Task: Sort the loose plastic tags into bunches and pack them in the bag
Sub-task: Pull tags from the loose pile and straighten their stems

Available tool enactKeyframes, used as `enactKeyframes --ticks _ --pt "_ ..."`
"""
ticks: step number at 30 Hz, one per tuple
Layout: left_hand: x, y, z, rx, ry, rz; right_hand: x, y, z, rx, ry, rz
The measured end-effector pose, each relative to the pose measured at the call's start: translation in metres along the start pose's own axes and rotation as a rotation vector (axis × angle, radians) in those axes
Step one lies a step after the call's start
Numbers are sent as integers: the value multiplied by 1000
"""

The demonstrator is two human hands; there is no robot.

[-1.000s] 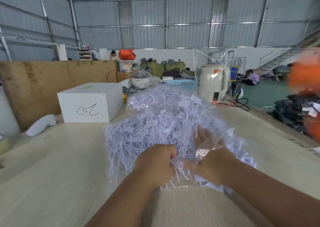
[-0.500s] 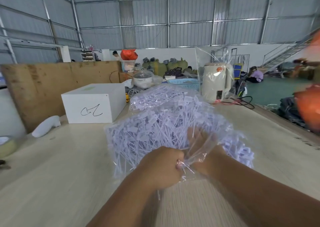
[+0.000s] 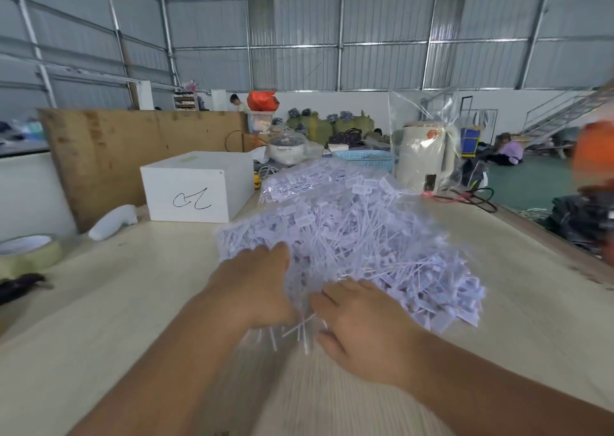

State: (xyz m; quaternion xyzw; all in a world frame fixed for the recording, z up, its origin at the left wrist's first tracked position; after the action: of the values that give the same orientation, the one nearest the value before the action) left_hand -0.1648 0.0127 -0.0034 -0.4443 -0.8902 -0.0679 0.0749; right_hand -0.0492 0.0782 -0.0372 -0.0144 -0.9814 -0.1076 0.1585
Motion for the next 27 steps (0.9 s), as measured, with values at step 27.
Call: enactKeyframes --ticks 27 --pt "-50 -115 6 -488 325 -324 32 23 24 394 -101 225"
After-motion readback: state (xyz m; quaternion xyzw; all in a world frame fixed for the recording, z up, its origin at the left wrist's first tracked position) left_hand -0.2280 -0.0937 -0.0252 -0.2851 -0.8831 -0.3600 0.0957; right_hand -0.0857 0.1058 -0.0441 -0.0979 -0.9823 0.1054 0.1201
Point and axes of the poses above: each hand's wrist, its own x-axis towards the middle knuckle, its own z-axis out of the palm, y = z × x, the point moved 7 cm from there along x, towards the middle knuckle, and after that the axes turned 1 degree about x, right-handed, at the moved point
